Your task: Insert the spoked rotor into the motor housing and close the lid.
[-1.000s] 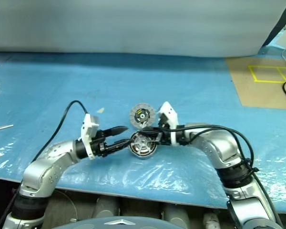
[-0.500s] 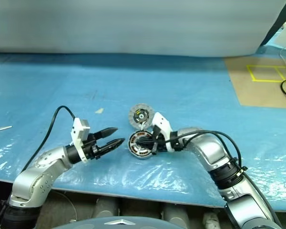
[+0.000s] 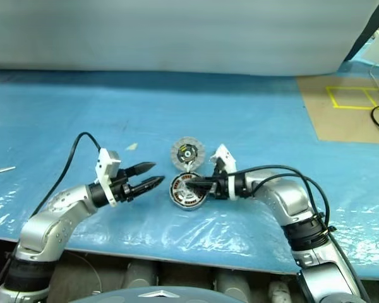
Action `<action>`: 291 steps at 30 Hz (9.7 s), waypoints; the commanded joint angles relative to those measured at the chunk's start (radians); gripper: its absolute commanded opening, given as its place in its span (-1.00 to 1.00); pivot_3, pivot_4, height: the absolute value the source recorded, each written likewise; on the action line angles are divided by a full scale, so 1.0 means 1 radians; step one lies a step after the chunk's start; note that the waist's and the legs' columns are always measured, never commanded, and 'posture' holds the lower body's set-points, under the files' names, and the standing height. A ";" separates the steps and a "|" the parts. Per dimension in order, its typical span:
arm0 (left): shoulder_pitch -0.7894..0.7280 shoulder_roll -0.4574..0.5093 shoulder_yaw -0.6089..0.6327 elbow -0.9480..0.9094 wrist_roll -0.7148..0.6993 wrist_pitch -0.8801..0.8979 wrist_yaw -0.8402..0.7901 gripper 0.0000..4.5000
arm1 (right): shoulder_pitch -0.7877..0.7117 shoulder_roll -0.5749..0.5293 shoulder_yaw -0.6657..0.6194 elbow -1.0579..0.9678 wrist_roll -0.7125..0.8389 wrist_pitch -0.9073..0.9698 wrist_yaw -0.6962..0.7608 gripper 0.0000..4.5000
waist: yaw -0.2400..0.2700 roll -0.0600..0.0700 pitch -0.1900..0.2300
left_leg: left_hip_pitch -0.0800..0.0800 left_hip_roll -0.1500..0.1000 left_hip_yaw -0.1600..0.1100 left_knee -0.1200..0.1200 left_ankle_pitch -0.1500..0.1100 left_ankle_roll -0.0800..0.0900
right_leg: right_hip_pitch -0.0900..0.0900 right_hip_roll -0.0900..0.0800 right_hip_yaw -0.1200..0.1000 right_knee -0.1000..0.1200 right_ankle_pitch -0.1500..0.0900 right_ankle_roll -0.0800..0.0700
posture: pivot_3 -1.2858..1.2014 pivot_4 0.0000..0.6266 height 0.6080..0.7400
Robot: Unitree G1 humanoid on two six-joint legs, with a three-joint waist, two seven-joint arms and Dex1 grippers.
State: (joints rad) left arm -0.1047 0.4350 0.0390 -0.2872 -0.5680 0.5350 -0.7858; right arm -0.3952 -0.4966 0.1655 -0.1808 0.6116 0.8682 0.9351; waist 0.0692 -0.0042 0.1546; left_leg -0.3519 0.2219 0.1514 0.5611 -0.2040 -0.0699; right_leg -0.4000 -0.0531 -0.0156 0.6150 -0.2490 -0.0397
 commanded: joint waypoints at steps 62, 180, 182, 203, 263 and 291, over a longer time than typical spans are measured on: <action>-0.884 -0.286 -0.185 1.347 0.375 -0.623 -0.829 -0.99 | 0.167 -0.428 -0.530 -0.248 0.344 0.259 -0.047 -1.00 | 0.059 -0.005 0.004 | -0.007 -0.007 -0.006 -0.001 0.001 0.002 | 0.005 -0.005 -0.002 -0.006 0.004 0.007 | 0.03 -0.52 1.00; 0.216 0.127 -0.012 0.080 0.266 -0.630 -0.098 -1.00 | -0.034 0.032 0.265 0.227 -0.496 -0.493 0.085 0.32 | -0.018 0.000 0.004 | 0.002 0.000 0.002 0.007 0.000 0.002 | 0.001 -0.002 0.002 0.007 0.000 -0.001 | 0.03 -0.52 1.00; 0.206 0.123 -0.013 0.091 0.268 -0.632 -0.100 -1.00 | -0.030 0.028 0.276 0.247 -0.519 -0.511 0.082 0.32 | -0.018 0.000 0.004 | 0.003 0.000 0.002 0.007 0.000 0.002 | 0.002 -0.002 0.002 0.007 0.000 -0.001 | 0.03 -0.52 1.00; -0.022 0.000 -0.203 0.228 0.239 -0.431 -0.164 -1.00 | -0.027 0.021 0.262 0.270 -0.518 -0.507 0.080 0.32 | -0.019 -0.002 -0.002 | 0.008 0.000 0.003 0.005 -0.001 0.004 | 0.009 -0.002 0.003 0.005 0.000 -0.001 | 0.03 -0.52 1.00; -0.046 0.023 -0.221 0.351 0.334 -0.548 -0.220 -1.00 | 0.019 -0.046 -0.121 0.204 -0.009 0.258 0.028 0.99 | 0.002 0.002 -0.002 | 0.001 -0.002 0.003 -0.005 0.000 0.002 | 0.003 -0.003 0.002 -0.007 0.000 -0.001 | 0.03 -0.52 1.00; -0.053 0.024 -0.221 0.364 0.343 -0.557 -0.225 -1.00 | 0.013 0.141 -0.193 0.172 0.124 0.397 -0.113 -0.34 | 0.002 0.003 -0.003 | 0.003 -0.001 0.003 -0.005 0.001 0.001 | 0.003 -0.003 0.000 -0.007 0.000 -0.001 | 0.03 -0.52 1.00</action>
State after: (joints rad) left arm -0.1599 0.4648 -0.1588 0.0725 -0.2393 -0.0272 -1.0100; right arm -0.3784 -0.3684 -0.0377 0.0164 0.7098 1.2665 0.8183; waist 0.0711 -0.0008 0.1514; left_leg -0.3494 0.2208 0.1545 0.5558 -0.2034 -0.0686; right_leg -0.3967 -0.0564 -0.0158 0.6081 -0.2488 -0.0407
